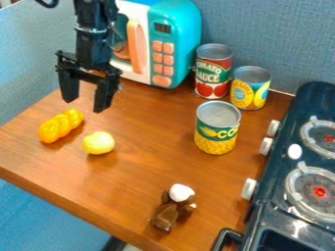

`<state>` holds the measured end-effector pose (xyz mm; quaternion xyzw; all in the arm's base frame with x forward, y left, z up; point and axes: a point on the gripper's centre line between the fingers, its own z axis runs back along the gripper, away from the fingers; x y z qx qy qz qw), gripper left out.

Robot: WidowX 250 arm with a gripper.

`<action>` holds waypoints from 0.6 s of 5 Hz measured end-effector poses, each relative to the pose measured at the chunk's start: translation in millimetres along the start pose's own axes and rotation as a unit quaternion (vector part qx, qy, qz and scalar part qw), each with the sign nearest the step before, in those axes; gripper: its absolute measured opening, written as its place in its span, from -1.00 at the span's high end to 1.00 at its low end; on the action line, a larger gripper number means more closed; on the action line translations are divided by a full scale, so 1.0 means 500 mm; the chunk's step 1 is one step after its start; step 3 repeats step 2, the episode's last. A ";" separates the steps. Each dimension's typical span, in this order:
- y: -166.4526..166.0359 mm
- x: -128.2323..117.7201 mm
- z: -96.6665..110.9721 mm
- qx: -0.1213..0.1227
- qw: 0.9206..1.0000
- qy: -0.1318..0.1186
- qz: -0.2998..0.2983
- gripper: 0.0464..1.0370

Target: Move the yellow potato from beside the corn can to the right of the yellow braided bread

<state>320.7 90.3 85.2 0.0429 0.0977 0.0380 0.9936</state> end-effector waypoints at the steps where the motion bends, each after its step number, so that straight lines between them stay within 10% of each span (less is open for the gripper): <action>1: 0.010 0.008 -0.012 0.008 1.000 0.011 0.002 -0.92; 3: 0.024 0.004 -0.016 0.005 1.000 0.015 0.011 -0.92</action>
